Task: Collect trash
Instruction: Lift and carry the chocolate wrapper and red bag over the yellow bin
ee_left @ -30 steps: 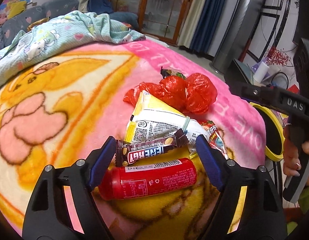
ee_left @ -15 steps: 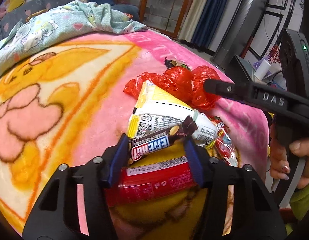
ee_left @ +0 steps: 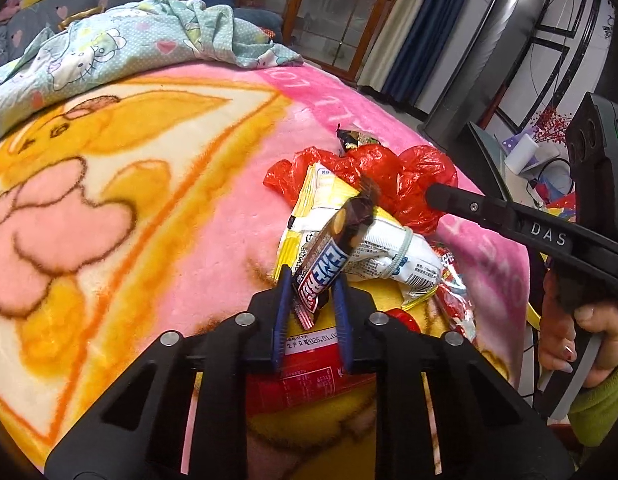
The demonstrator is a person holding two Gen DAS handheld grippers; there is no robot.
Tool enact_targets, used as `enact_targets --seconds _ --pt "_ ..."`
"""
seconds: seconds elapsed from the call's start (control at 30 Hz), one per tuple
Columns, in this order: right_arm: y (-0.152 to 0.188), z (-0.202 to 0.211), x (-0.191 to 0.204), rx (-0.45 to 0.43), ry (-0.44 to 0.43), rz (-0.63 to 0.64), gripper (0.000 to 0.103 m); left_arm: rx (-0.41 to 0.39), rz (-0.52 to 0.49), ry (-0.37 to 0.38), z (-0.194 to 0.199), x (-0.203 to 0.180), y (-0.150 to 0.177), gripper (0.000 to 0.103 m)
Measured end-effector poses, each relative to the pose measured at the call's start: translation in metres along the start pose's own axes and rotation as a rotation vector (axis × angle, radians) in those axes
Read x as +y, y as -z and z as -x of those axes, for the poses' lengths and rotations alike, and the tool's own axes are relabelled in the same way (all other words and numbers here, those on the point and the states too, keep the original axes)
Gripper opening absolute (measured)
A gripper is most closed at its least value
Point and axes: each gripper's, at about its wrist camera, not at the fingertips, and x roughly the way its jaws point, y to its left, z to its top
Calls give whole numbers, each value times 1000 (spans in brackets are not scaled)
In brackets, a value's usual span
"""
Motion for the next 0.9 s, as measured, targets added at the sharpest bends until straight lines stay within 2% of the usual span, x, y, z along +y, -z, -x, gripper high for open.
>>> enact_targets --seconds 0.07,0.47,0.9 --pt "-1 3 0 -5 -2 1 10 -13 -3 1 4 0 -1 5" --pt "-10 28 -4 -63 -1 -6 6 -93 -6 11 27 -2 -10 5" --pt "-22 63 -14 -143 25 -27 6 -131 -44 45 43 -25 -11 5"
